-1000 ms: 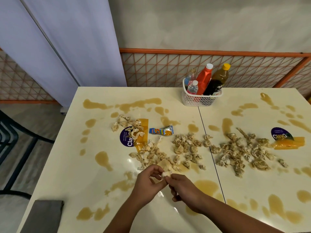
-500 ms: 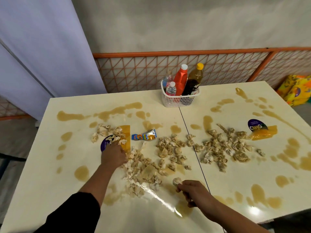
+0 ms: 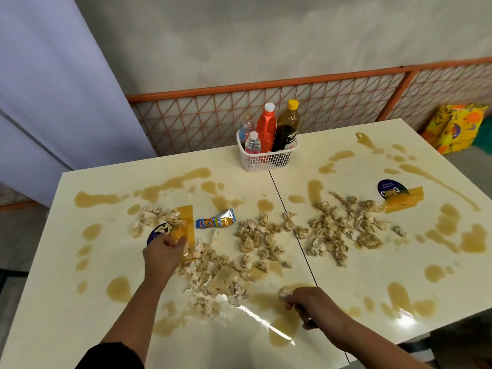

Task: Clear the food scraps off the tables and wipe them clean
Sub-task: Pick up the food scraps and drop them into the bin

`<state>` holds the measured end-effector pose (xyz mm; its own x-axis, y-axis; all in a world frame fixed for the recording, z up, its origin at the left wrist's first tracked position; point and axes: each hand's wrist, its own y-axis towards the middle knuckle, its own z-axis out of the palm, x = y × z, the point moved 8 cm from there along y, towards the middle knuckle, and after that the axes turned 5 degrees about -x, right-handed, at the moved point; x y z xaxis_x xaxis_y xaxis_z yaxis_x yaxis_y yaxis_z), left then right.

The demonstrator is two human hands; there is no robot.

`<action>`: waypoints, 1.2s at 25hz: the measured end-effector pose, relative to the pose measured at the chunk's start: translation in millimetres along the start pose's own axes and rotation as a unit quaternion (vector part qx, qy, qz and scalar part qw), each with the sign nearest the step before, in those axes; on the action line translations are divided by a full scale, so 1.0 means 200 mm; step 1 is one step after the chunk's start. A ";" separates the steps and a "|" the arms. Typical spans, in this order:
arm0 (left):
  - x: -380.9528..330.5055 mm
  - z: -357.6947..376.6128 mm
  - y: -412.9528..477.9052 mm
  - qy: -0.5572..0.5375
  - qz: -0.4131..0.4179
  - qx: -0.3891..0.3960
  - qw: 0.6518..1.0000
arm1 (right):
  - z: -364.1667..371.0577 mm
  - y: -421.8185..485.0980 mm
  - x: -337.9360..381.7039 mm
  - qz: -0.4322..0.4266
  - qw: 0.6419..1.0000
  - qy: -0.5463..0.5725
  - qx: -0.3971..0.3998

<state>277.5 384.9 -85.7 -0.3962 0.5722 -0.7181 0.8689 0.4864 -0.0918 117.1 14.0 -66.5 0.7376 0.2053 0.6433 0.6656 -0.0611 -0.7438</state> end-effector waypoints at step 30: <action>-1.17 1.10 -2.00 -0.464 -0.384 0.403 0.689 | -1.61 -0.13 -0.96 0.009 0.923 0.366 -0.120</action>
<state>87.5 -89.1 -32.1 -0.7957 -0.5006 -0.3410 0.5392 -0.3290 -0.7752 -5.4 -339.0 -111.9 0.5697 -0.5065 0.6472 0.5937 -0.2910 -0.7502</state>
